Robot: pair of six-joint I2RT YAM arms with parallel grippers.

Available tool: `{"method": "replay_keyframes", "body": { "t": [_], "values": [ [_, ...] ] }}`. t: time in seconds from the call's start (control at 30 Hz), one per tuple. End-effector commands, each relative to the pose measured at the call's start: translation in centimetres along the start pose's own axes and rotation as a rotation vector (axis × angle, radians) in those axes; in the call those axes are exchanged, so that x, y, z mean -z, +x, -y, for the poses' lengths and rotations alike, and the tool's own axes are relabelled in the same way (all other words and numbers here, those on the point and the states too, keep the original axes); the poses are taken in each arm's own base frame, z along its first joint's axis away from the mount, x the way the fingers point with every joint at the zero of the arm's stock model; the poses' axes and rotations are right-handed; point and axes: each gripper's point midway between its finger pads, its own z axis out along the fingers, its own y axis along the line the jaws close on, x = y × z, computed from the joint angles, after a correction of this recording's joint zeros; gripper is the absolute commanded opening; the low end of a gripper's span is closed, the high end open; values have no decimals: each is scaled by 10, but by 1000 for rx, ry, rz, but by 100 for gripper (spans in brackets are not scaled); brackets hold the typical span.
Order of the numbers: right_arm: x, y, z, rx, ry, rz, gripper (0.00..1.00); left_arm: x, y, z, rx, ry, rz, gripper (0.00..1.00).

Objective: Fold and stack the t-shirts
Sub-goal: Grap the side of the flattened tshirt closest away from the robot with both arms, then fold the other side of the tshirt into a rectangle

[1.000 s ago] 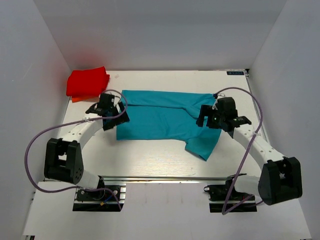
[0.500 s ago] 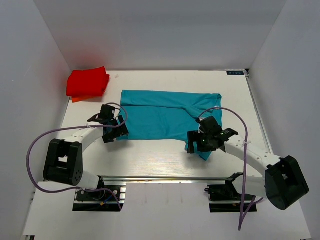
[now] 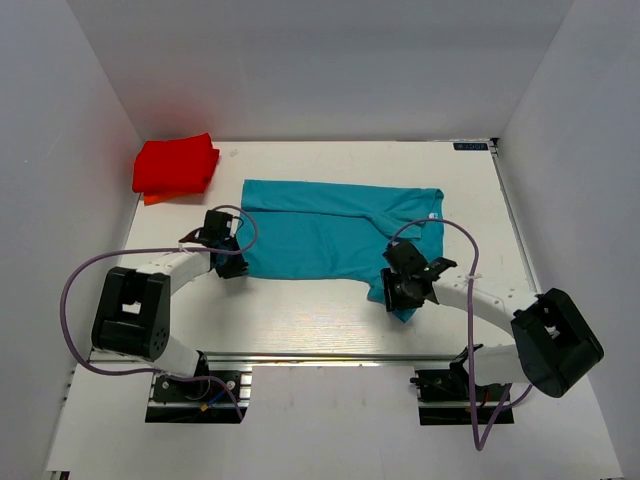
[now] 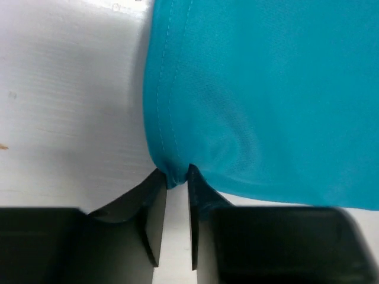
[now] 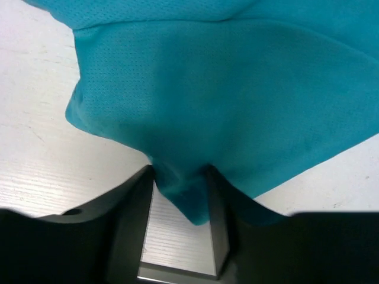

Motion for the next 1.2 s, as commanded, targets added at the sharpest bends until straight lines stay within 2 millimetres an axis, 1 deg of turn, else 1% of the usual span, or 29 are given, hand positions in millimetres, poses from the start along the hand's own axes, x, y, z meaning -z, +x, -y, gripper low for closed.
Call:
{"method": "replay_keyframes", "body": {
  "t": [0.0, 0.03, 0.07, 0.1, 0.13, 0.17, 0.2, 0.23, 0.27, 0.3, 0.33, 0.37, 0.43, 0.47, 0.5, 0.53, 0.57, 0.6, 0.63, 0.67, 0.7, 0.73, 0.77, 0.83, 0.87, 0.93, 0.97, 1.0, 1.17],
  "values": [
    [-8, 5, 0, -15, 22, -1, 44, -6, 15, -4, -9, -3, -46, 19],
    [-8, 4, 0, -11, 24, 2, 42, -6, 15, -4, -9, -3, -46, 6],
    [-9, 5, 0, -11, 26, 0, 42, -6, 15, -4, -18, -3, -46, 0],
    [-9, 6, 1, -6, 37, -6, 33, -5, 10, -2, -18, 3, -36, 0],
    [-9, 6, 2, -5, 50, -5, 23, -5, 10, -2, -18, 3, -35, 0],
    [-9, 8, 4, -6, 63, -10, 16, -5, 10, -2, -18, 3, -35, 0],
    [-7, 5, 3, -3, 65, -4, 3, -3, 5, 1, -28, 9, -25, 0],
    [-5, 4, 6, -4, 82, -2, 0, -3, 5, 1, -28, 10, -25, 0],
    [-2, 5, 7, 2, 85, -8, 0, 0, 0, 4, -28, 15, -14, 0],
    [5, -3, 5, 8, 82, 15, 0, 4, -7, 8, -29, 27, 7, 0],
    [8, -5, 5, 4, 84, 17, 0, 4, -6, 9, -29, 35, 3, 0],
    [14, -12, 2, 16, 71, 38, 0, 8, -11, 12, -29, 42, 15, 0],
    [20, -18, -2, 46, 55, 44, 0, 14, -20, 17, -39, 52, 34, 0],
    [23, -22, -8, 56, 26, 43, 0, 14, -18, 16, -39, 48, 26, 0],
    [25, -23, -10, 70, 19, 43, 0, 20, -27, 21, -40, 60, 47, 0],
    [28, -29, -15, 107, -4, 42, 0, 20, -25, 20, -39, 56, 39, 0],
    [28, -30, -18, 112, -25, 34, 0, 24, -35, 26, -40, 69, 63, 0],
    [28, -31, -18, 130, -27, 31, 0, 26, -36, 28, -41, 78, 58, 0],
    [32, -41, -22, 162, -34, 47, 0, 28, -38, 30, -41, 80, 61, 0],
    [31, -40, -11, 162, 24, 28, 0, 32, -47, 32, -33, 82, 75, 0],
    [31, -43, -9, 165, 40, 27, 0, 31, -50, 33, -33, 83, 77, 0],
    [36, -58, -12, 180, 45, 54, 0, 34, -52, 37, -20, 92, 73, 0],
    [36, -62, -5, 179, 86, 57, 0, 35, -62, 38, -12, 94, 88, 0],
    [38, -73, -4, 192, 99, 69, 0, 32, -65, 37, -1, 73, 79, 0],
    [40, -81, -3, 193, 110, 86, 0, 34, -75, 42, -1, 82, 96, 0],
    [42, -91, 3, 186, 137, 95, 0, 30, -78, 44, 8, 75, 83, 0],
    [43, -95, 6, 182, 150, 103, 0, 31, -86, 49, 8, 80, 91, 0],
    [45, -104, 10, 180, 164, 113, 0, 30, -89, 51, 8, 80, 92, 0],
    [47, -123, 23, 166, 197, 128, 0, 20, -108, 61, 8, 79, 90, 0]
  ]
}}
